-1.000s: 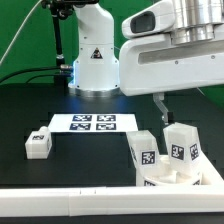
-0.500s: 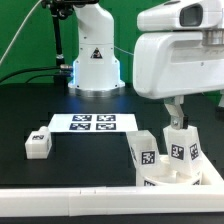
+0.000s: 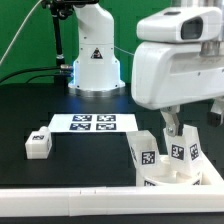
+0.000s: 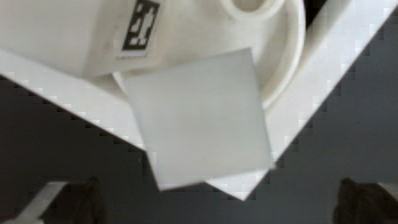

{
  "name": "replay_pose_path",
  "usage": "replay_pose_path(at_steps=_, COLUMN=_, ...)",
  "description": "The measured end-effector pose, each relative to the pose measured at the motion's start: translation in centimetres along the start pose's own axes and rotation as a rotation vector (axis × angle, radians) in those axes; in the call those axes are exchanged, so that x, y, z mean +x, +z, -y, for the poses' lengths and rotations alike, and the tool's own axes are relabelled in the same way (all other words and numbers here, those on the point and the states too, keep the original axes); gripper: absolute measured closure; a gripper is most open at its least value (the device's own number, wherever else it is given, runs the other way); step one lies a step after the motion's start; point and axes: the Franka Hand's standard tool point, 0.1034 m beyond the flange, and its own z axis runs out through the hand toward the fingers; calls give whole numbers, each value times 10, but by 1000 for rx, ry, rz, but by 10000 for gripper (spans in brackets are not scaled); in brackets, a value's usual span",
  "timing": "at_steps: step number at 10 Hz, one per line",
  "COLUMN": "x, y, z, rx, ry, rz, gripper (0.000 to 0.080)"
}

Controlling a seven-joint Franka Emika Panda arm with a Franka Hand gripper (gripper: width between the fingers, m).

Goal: Assemble stool

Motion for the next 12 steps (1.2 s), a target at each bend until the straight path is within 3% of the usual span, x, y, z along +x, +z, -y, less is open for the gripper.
replay_pose_path(at_steps=2, x=-10, y=12, z=1, rx=22, ry=8, rz=54, gripper=151)
replay_pose_path(at_steps=5, x=-10, y=15, z=2, rx=16, ry=42, rz=40, gripper=151)
replay_pose_path(at_steps=7, x=-10, y=15, z=2, rx=16, ry=44, rz=40, gripper=415)
replay_pose_path(at_steps=9, x=-10, y=15, z=2, rx=14, ry=227, rz=41, gripper=455)
replay_pose_path(at_steps=12, x=-6, y=17, z=1, rx=8, ry=531, rz=32, gripper=455)
